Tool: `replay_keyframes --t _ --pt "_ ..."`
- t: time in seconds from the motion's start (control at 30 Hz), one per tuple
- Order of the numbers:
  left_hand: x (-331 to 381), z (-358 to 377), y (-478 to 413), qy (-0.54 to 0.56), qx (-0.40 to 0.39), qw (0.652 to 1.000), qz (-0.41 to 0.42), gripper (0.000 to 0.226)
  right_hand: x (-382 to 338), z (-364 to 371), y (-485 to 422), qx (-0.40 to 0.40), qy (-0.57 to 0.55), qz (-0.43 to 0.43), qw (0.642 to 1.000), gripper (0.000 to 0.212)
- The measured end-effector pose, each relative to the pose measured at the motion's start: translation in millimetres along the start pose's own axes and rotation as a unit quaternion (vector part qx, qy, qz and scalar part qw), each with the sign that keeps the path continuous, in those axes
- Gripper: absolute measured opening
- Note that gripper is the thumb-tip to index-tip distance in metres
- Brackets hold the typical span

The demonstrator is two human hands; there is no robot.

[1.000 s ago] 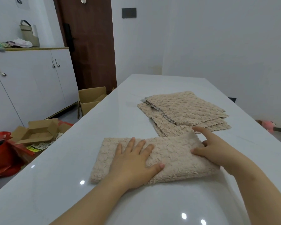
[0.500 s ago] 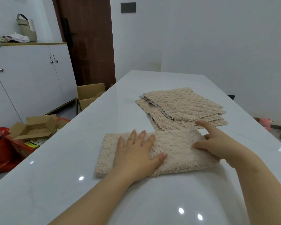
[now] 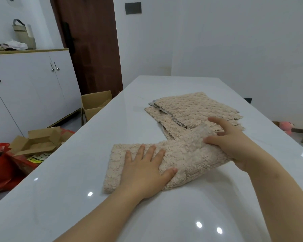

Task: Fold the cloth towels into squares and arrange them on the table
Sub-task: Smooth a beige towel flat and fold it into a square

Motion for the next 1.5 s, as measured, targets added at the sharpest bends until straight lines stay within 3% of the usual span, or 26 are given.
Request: replay_keyframes --t 0.1,0.2,0.4,0.53,0.63,0.73,0.9,1.03,1.2,1.37,1.5 --pt "-0.7 -6.6 -1.6 0.038 -0.023 0.999 0.007 0.07 -1.5 1.6 1.7 0.004 -0.042 0.019 0.999 0.056" --pt "-17.8 -27.1 -4.0 0.083 0.021 0.996 0.012 0.062 -5.1 6.8 4.8 0.001 -0.06 0.024 0.998 0.054" --pt "-55.0 -10.3 13.2 0.038 -0.009 0.999 0.004 0.061 -16.8 25.3 11.8 -0.004 -0.103 0.024 0.994 0.054" --pt "-57.2 -18.5 9.1 0.144 0.057 0.988 -0.026 0.053 -33.9 57.4 23.9 -0.039 -0.124 0.012 0.991 0.053" --pt "-80.7 -36.4 10.7 0.353 0.145 0.914 -0.139 0.037 -45.2 82.3 34.3 -0.066 -0.136 0.009 0.988 0.051" --pt "-104.2 -50.1 13.5 0.46 0.201 0.837 -0.219 0.027 -50.4 102.6 44.1 -0.094 -0.145 0.009 0.985 0.049" --pt "-107.4 -43.0 9.0 0.539 0.112 0.781 -0.294 0.023 -44.4 128.2 57.3 -0.127 -0.032 -0.041 0.991 0.056" --pt "-102.5 -41.1 9.9 0.508 0.081 0.802 -0.304 0.027 -43.8 135.5 64.9 -0.173 -0.079 -0.014 0.982 0.052" --pt "-96.0 -41.7 9.2 0.489 0.109 0.832 -0.239 0.008 -48.2 111.9 52.8 -0.084 -0.126 -0.014 0.988 0.038" --pt "-110.8 -46.4 10.3 0.501 0.156 0.814 -0.251 0.011 -40.5 99.2 46.7 0.001 -0.007 -0.112 0.994 0.024" --pt "-114.4 -45.7 12.5 0.469 0.139 0.837 -0.247 0.011 -39.2 112.1 51.4 -0.02 0.115 -0.221 0.968 0.019"
Point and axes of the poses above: each hand's wrist, its own y-axis away from the middle knuckle, its own z-axis out of the palm, x = y × z, the point moved 6 cm from there along -y, towards the middle knuckle, and after that the axes turned 15 degrees about x, right-handed, at the moved point
